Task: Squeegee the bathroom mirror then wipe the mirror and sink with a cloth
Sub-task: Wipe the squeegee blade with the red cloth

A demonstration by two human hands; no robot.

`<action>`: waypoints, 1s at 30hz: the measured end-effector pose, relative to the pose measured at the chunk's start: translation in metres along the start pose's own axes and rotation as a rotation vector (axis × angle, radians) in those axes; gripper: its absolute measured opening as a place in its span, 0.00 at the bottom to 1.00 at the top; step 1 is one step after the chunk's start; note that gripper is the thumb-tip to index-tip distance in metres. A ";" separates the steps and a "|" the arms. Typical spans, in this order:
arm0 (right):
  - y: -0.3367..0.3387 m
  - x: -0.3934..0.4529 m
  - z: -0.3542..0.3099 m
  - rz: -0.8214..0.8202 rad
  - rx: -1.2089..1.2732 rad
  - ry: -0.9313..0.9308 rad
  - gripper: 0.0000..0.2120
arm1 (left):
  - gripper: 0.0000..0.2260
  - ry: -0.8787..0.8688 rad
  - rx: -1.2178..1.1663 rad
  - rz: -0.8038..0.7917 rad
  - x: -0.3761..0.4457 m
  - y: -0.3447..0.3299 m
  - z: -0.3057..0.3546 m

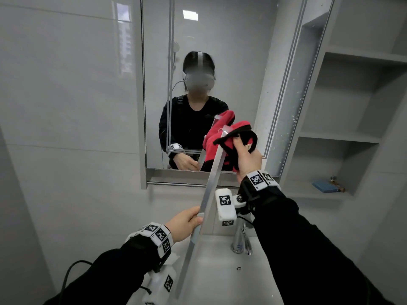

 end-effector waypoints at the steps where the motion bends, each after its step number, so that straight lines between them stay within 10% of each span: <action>1: -0.002 0.000 0.001 0.018 -0.011 0.019 0.14 | 0.14 -0.010 0.004 0.008 0.001 0.000 0.001; 30: 0.005 -0.029 0.051 0.098 -0.117 0.016 0.12 | 0.09 0.017 0.113 0.014 -0.003 0.002 0.007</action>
Point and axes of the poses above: each hand's wrist, its own x-axis towards the middle knuckle, its own y-axis out of the back of the hand, z = x × y, the point moved 1 cm from there along x, towards the middle knuckle, and after that the axes turned 13 degrees about -x, right-handed, at the moved point
